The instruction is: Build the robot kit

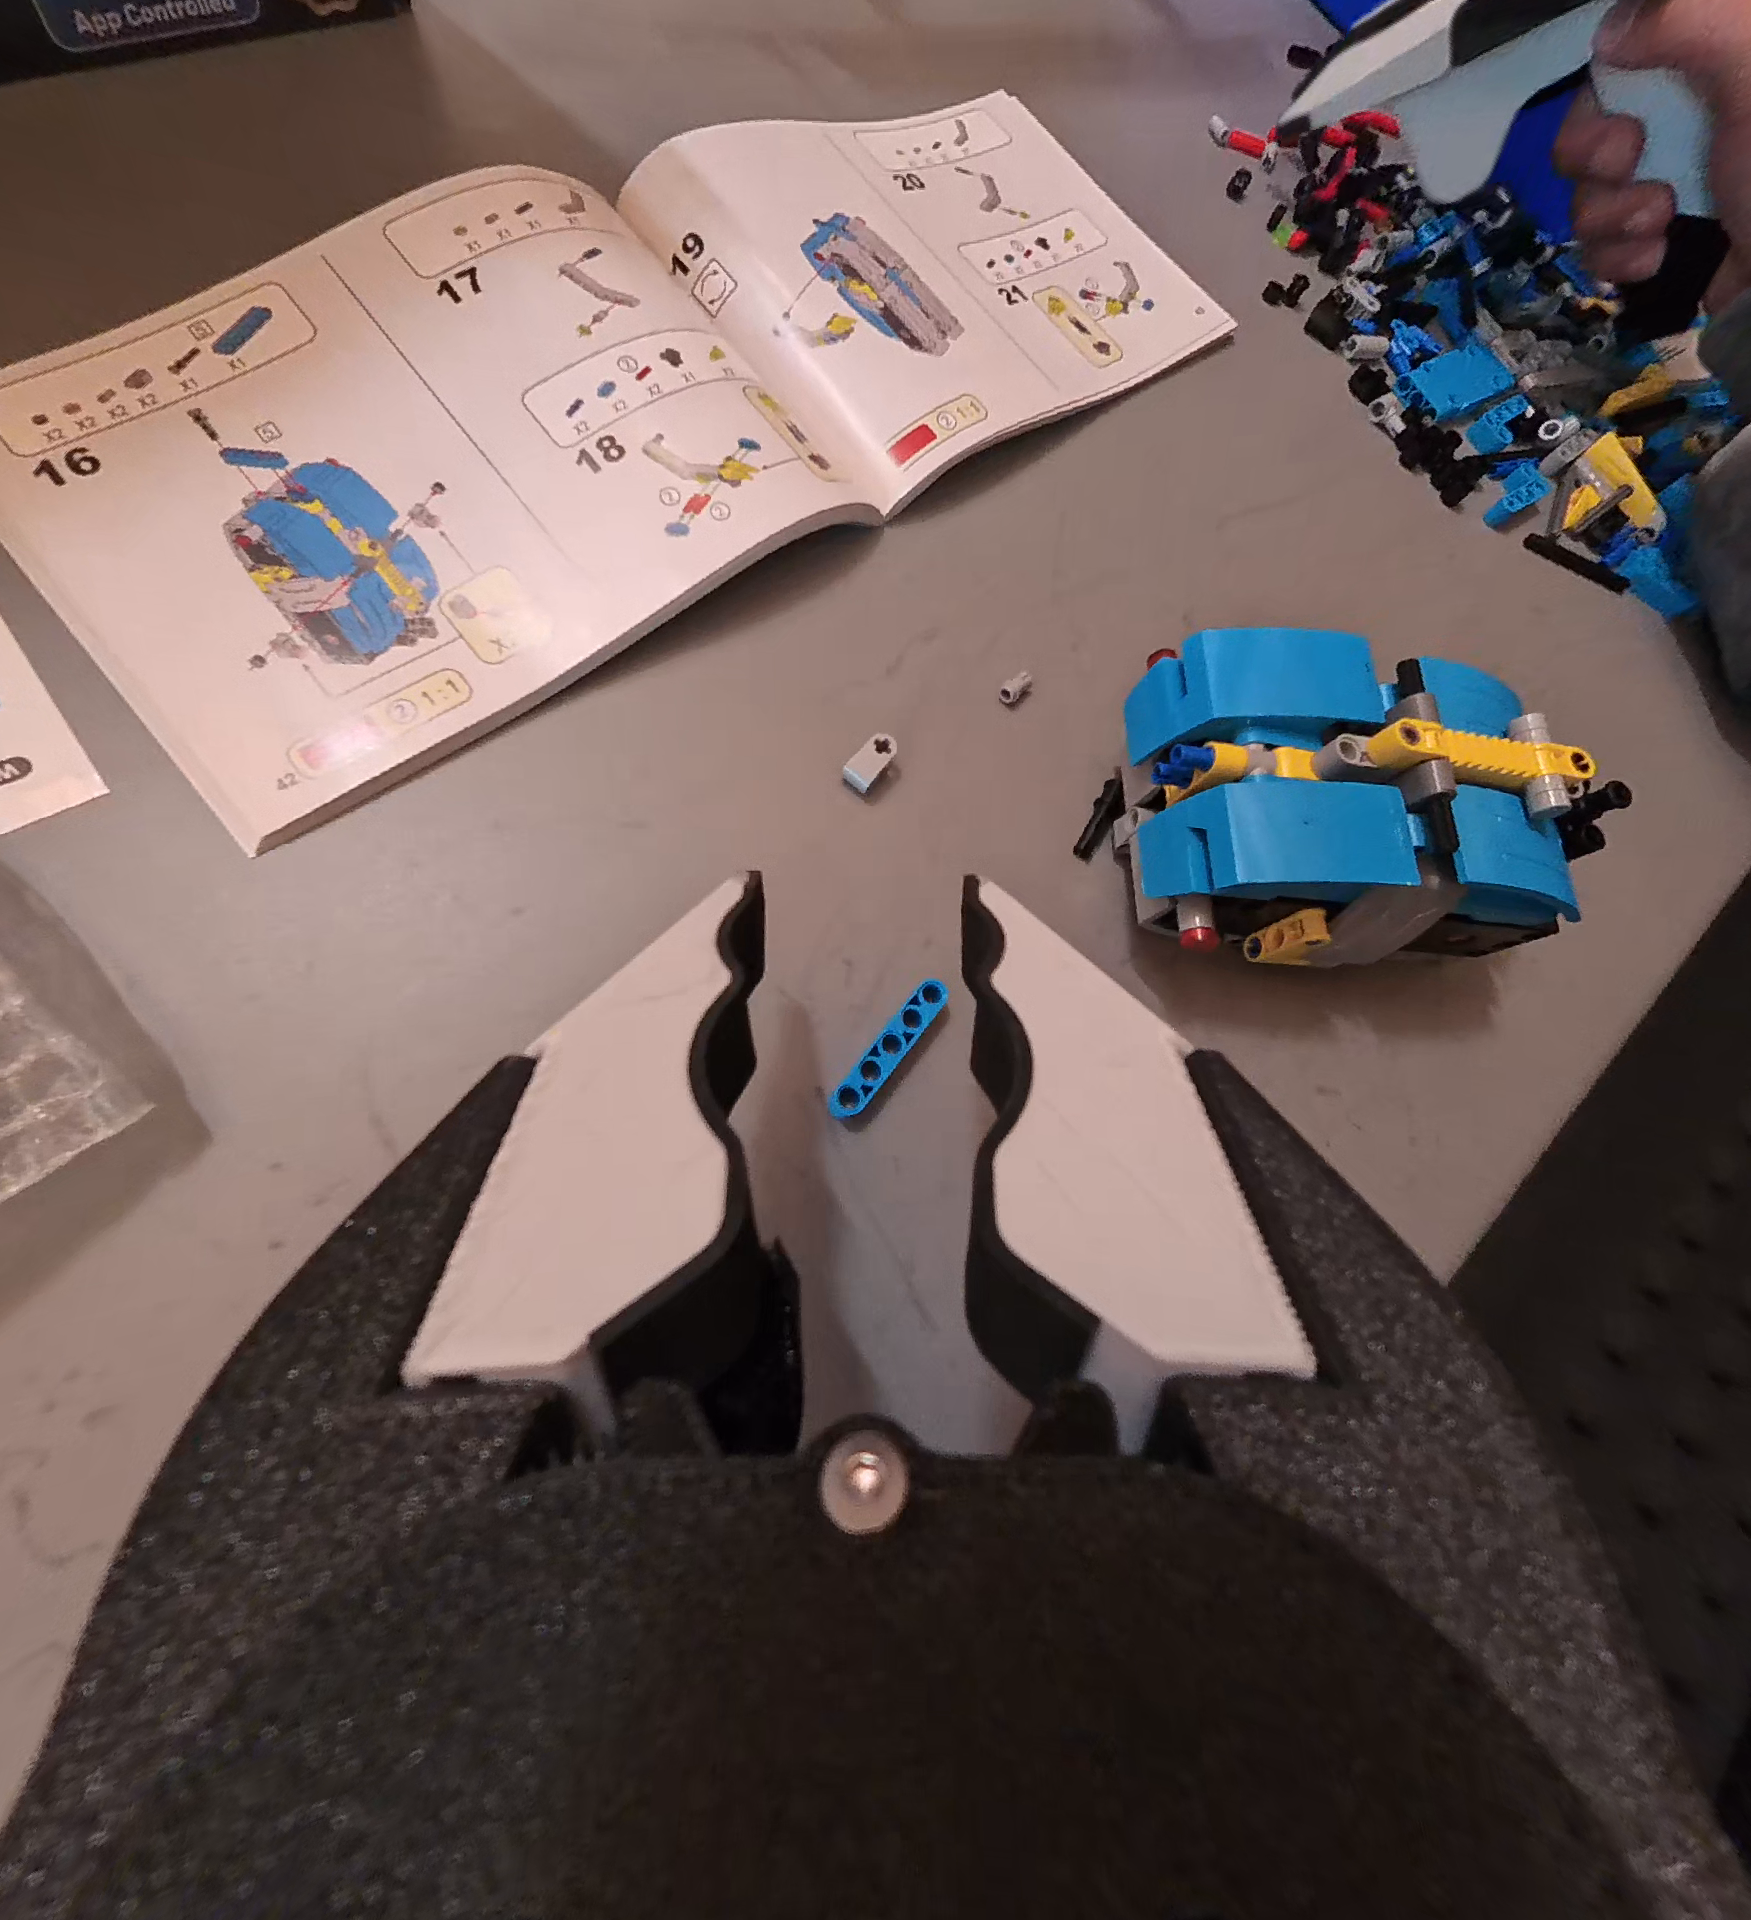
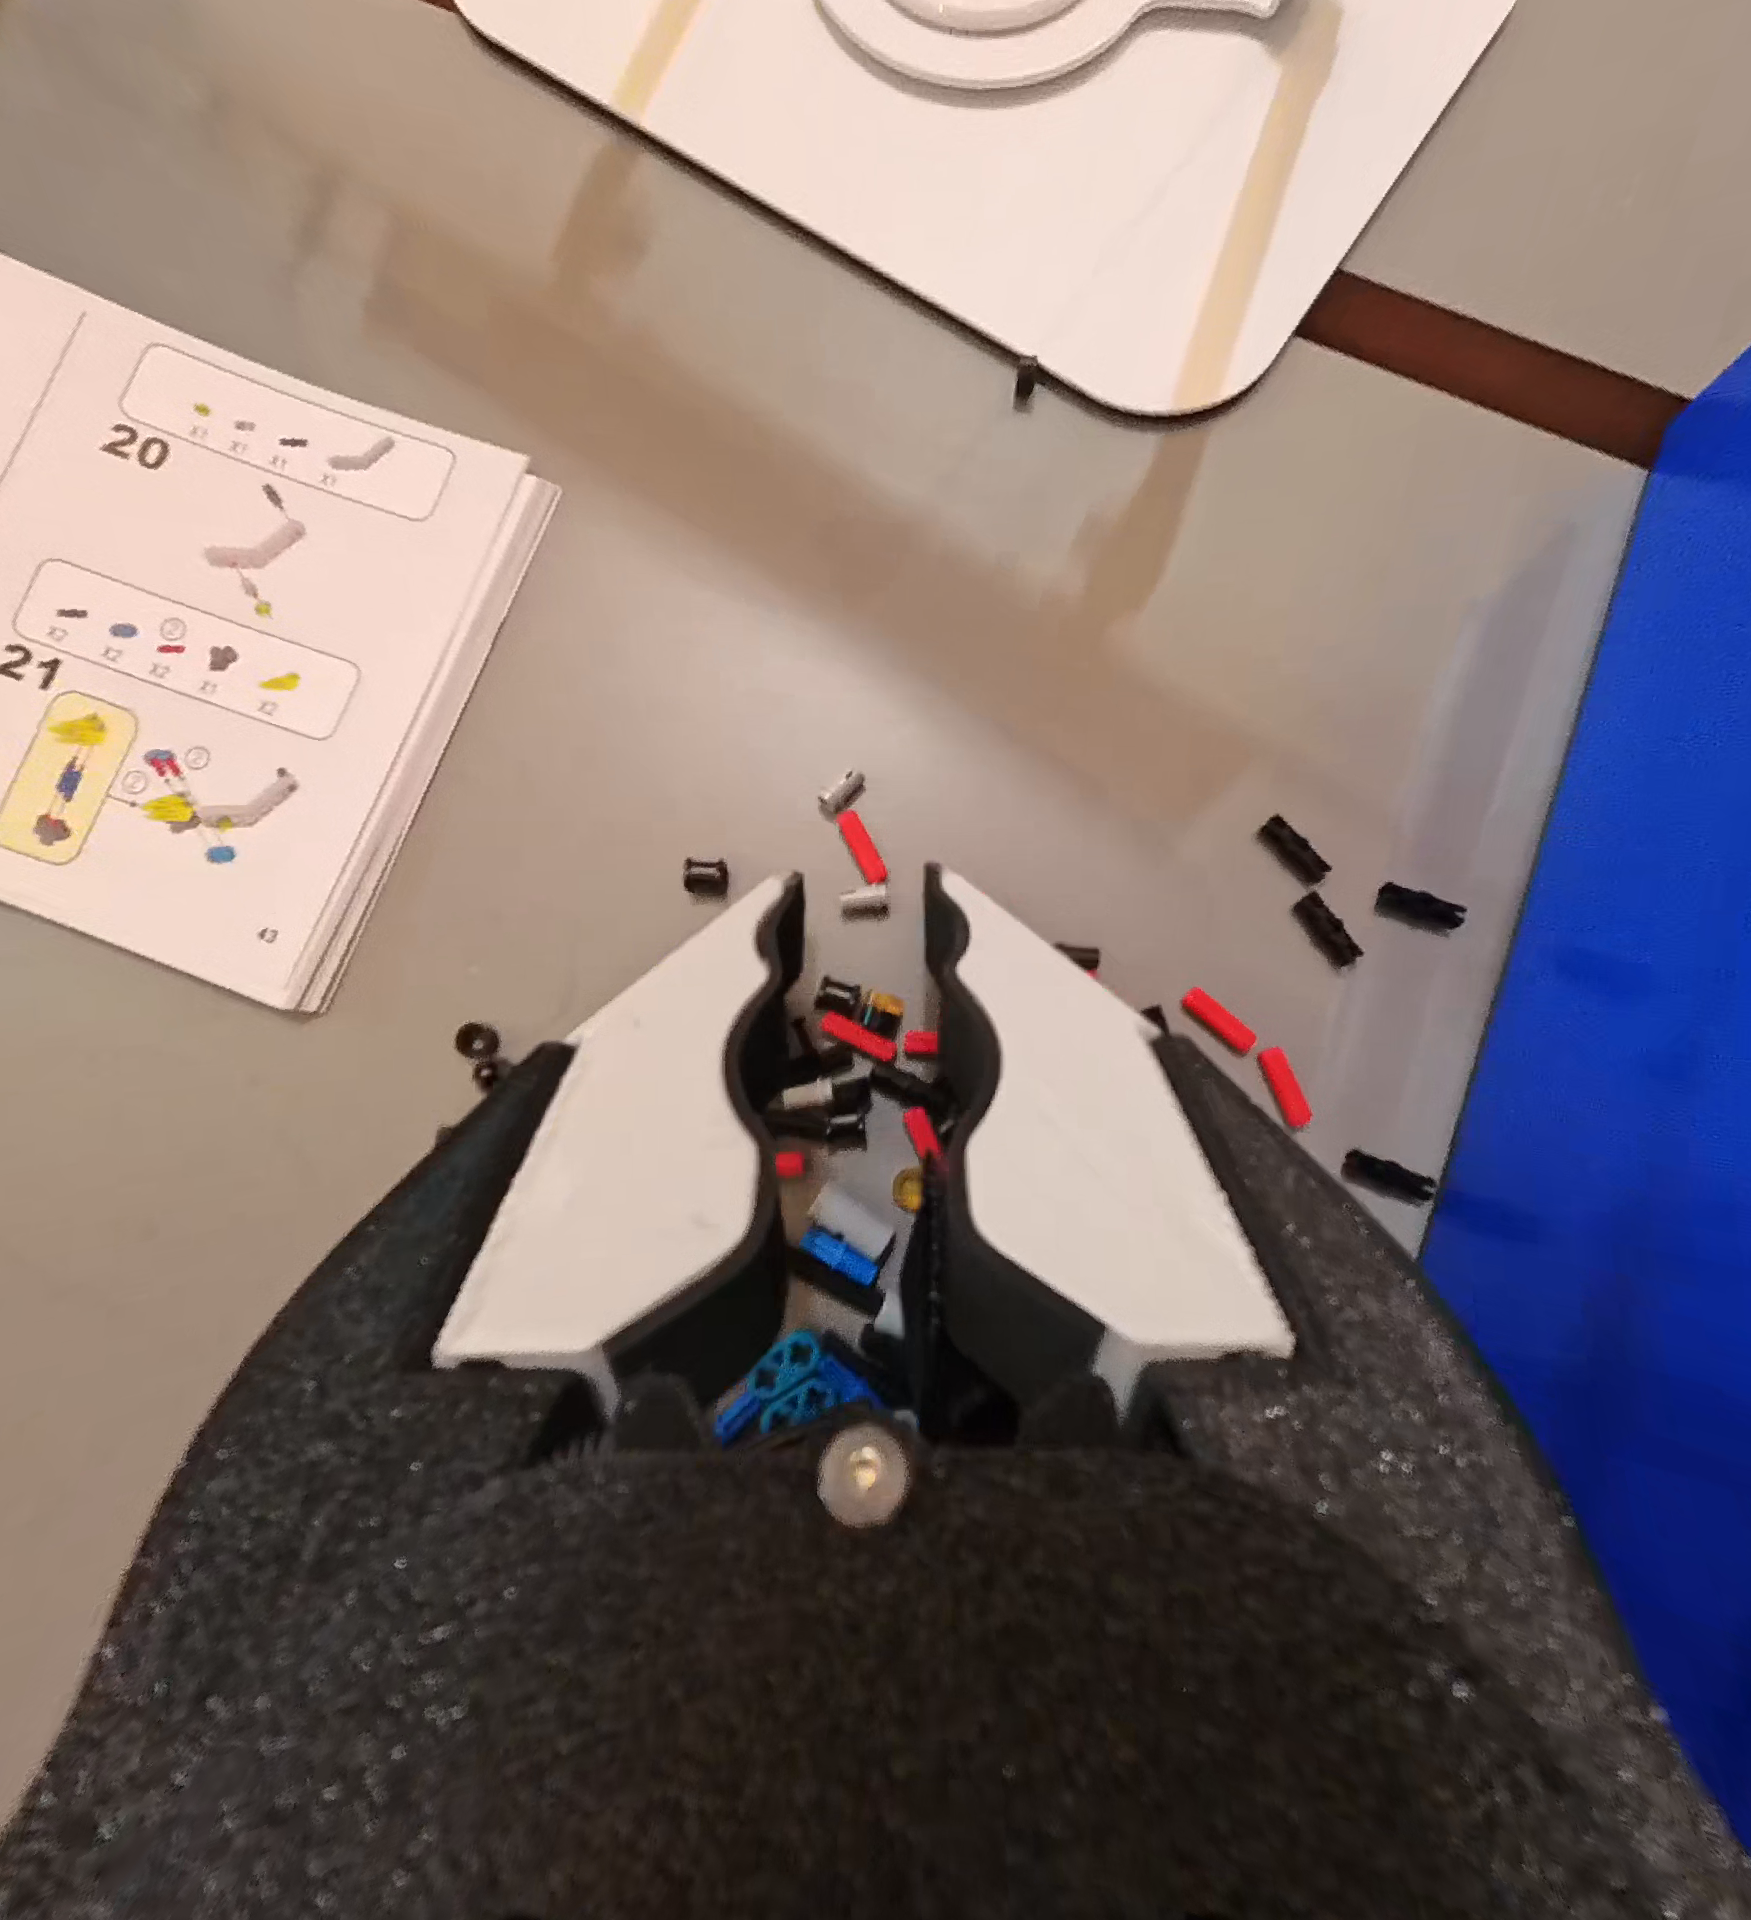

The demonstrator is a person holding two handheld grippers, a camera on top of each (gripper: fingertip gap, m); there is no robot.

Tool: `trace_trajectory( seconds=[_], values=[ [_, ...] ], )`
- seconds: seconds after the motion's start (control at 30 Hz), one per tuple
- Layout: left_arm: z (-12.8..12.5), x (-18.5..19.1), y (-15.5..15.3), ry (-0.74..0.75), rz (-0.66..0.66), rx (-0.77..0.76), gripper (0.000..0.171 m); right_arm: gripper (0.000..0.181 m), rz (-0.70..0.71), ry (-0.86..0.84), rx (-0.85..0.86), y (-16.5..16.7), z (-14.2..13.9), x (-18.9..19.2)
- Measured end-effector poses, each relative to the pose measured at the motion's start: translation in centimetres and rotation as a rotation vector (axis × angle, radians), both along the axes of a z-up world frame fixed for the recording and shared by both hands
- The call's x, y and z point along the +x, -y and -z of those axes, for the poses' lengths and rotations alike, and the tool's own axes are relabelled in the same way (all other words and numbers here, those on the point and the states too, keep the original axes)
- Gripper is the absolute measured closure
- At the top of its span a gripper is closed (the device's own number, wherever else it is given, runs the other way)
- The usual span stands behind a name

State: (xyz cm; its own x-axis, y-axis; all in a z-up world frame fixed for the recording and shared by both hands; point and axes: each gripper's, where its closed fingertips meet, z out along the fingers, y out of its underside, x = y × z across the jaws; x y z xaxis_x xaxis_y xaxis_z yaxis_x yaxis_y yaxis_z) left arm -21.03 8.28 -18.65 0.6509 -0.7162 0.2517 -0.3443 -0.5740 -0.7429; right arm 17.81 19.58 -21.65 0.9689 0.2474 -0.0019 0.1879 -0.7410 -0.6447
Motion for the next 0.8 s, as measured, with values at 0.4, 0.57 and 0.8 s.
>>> trace_trajectory(
  seconds=[0.4, 0.57, 0.8],
  values=[
    [-0.8, 0.2, 0.1, 0.051, 0.004, -0.012, 0.134, 0.172, -0.049, 0.002, -0.023, 0.4, 0.6, -0.5],
    [-4.4, 2.5, 0.5, 0.168, 0.107, 0.097, 0.134, 0.172, -0.241, -0.361, 0.111, 1.6, -6.0, -8.7],
    [-11.7, 5.9, -0.1, 0.102, 0.201, 0.714, 0.138, 0.172, -0.737, -1.248, 0.006, 8.8, -15.8, -26.0]
  ],
)
